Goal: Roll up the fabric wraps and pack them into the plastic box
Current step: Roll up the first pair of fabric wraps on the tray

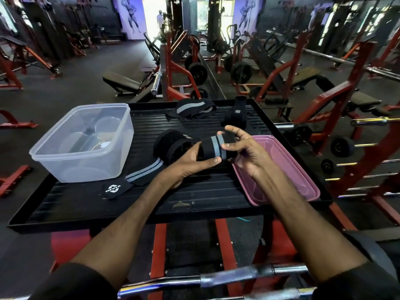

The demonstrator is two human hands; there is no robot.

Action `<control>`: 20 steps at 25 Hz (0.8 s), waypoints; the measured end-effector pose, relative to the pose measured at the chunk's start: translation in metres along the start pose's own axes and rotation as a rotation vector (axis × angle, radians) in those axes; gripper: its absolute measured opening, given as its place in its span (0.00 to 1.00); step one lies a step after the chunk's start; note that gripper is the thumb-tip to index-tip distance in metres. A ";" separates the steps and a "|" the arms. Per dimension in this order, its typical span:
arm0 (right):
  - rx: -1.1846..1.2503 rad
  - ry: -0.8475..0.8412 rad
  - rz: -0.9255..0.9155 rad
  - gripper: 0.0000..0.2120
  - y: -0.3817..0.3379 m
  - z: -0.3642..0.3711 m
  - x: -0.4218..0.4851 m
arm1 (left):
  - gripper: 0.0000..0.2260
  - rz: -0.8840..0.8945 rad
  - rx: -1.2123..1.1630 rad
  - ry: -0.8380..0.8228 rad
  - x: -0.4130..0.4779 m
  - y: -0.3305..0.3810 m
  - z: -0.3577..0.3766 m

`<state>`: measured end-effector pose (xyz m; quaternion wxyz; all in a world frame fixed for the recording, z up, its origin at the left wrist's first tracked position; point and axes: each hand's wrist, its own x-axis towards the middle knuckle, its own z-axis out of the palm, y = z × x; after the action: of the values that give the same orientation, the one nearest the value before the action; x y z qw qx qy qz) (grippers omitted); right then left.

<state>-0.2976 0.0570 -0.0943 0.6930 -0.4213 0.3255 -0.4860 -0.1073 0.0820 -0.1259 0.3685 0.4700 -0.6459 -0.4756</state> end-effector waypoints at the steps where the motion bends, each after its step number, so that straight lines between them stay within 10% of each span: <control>1: -0.005 -0.012 -0.057 0.24 0.001 -0.001 0.000 | 0.29 -0.010 -0.062 -0.017 0.000 -0.001 0.000; 9: -0.057 -0.233 -0.006 0.36 0.001 -0.016 0.004 | 0.32 0.283 0.122 0.318 -0.002 0.007 0.010; 20: -1.155 -0.459 0.220 0.31 -0.015 -0.003 0.000 | 0.39 0.480 0.965 -0.010 -0.019 0.010 -0.021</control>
<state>-0.3064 0.0536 -0.0821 0.4520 -0.7852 0.4198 -0.0549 -0.0849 0.0953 -0.1105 0.2058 0.4228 -0.8820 -0.0296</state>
